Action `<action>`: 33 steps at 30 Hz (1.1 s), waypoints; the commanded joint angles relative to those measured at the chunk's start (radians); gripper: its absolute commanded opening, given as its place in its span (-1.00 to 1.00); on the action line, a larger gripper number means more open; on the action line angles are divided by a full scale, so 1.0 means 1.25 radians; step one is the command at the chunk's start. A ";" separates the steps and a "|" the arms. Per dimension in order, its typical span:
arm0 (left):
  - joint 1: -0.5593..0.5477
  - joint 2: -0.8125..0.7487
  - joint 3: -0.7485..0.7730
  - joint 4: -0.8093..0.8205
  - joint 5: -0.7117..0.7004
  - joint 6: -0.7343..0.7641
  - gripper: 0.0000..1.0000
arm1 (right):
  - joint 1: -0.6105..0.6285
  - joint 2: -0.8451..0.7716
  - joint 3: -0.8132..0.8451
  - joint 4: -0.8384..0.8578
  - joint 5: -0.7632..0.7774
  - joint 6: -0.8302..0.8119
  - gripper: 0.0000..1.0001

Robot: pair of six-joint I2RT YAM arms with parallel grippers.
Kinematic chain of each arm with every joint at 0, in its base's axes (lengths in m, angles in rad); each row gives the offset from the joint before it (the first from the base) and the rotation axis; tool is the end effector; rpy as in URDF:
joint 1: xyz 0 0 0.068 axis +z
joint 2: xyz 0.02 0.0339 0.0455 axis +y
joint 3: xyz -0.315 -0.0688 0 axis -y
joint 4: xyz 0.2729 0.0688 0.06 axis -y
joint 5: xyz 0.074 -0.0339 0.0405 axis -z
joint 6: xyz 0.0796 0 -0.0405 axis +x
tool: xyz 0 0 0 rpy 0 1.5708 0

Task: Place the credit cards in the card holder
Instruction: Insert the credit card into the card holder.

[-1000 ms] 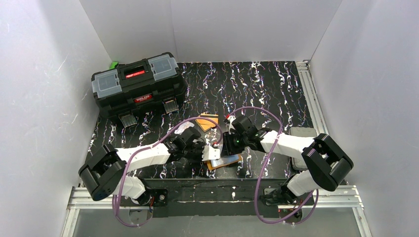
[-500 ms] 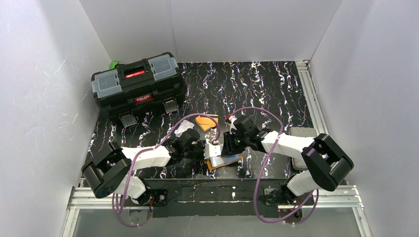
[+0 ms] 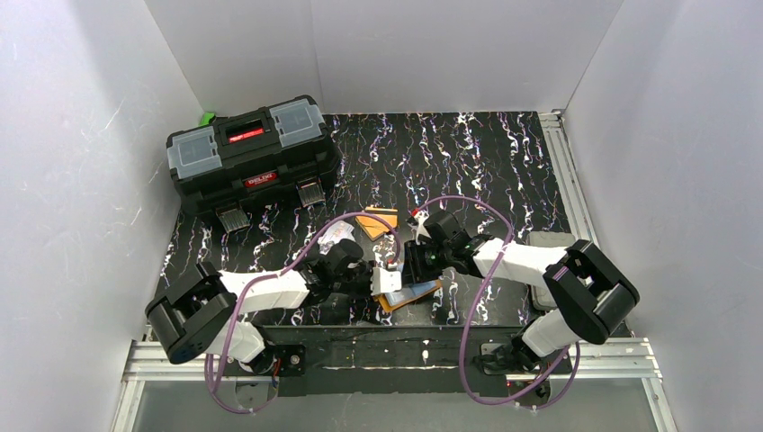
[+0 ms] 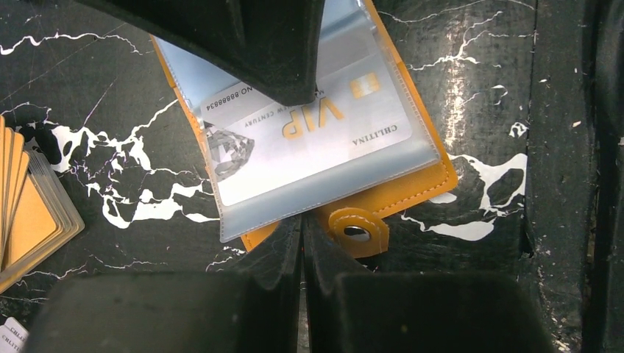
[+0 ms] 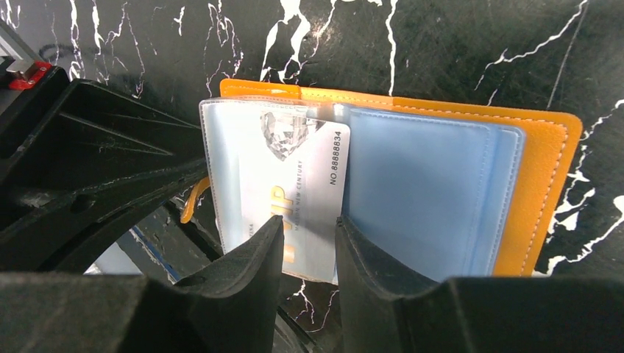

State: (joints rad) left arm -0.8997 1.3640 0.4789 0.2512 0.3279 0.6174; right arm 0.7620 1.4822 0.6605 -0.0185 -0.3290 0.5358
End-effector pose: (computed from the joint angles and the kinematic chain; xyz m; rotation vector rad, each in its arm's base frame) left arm 0.1633 -0.2469 0.1601 1.6514 1.4741 -0.5183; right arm 0.2149 0.2406 0.1571 -0.4560 2.5568 0.9419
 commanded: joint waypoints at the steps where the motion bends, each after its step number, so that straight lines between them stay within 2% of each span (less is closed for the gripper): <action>1: -0.013 -0.016 -0.022 -0.021 0.028 0.008 -1.00 | -0.005 -0.028 0.020 0.021 -0.025 -0.003 -0.22; 16: -0.013 -0.041 -0.015 -0.020 0.007 0.031 -1.00 | -0.025 -0.002 0.025 0.051 -0.061 0.009 -0.24; 19: -0.013 -0.060 0.016 -0.068 -0.012 0.012 -1.00 | -0.027 -0.007 0.026 0.035 -0.047 -0.001 -0.24; 24: -0.012 -0.087 0.069 -0.218 -0.076 0.012 -1.00 | -0.046 -0.017 0.027 0.028 -0.037 -0.010 -0.24; 28: -0.014 -0.138 0.016 -0.173 -0.016 0.050 -1.00 | -0.052 -0.014 0.033 0.028 -0.040 -0.012 -0.24; 33: -0.023 -0.037 0.070 -0.178 -0.025 0.065 -1.00 | -0.053 -0.008 0.026 0.032 -0.045 -0.010 -0.24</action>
State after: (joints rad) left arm -0.9146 1.2373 0.5224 0.0635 0.2794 0.6628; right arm 0.6983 1.4807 0.6651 0.0151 -0.3767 0.5396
